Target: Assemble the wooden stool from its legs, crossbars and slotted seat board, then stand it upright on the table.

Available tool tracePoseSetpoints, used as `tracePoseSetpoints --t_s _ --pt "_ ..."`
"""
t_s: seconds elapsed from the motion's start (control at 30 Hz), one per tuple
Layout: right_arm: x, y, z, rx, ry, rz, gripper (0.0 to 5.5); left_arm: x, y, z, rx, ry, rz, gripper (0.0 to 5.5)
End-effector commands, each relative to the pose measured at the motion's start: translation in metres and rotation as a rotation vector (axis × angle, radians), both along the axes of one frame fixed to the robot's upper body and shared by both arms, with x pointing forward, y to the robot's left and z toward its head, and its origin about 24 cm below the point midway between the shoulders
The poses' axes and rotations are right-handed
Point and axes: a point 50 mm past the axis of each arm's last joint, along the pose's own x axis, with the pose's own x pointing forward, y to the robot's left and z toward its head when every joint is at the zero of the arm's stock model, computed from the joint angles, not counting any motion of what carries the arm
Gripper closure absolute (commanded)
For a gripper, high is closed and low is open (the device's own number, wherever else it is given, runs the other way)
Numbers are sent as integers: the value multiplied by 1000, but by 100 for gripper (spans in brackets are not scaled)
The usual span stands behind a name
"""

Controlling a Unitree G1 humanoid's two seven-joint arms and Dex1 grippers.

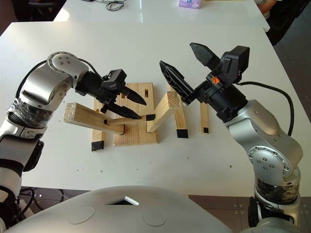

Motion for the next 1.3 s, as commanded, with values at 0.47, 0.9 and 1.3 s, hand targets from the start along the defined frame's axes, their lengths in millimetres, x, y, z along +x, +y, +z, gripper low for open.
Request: tracePoseSetpoints --t_s 0.47,0.9,1.3 --pt "-8 8 3 -23 -2 26 10 -18 34 -79 328 196 221 302" --pt "-10 9 1 -23 1 17 10 -11 42 -98 436 278 454 302" --pt "-9 11 1 -34 -5 16 10 -9 44 -108 465 214 471 302"
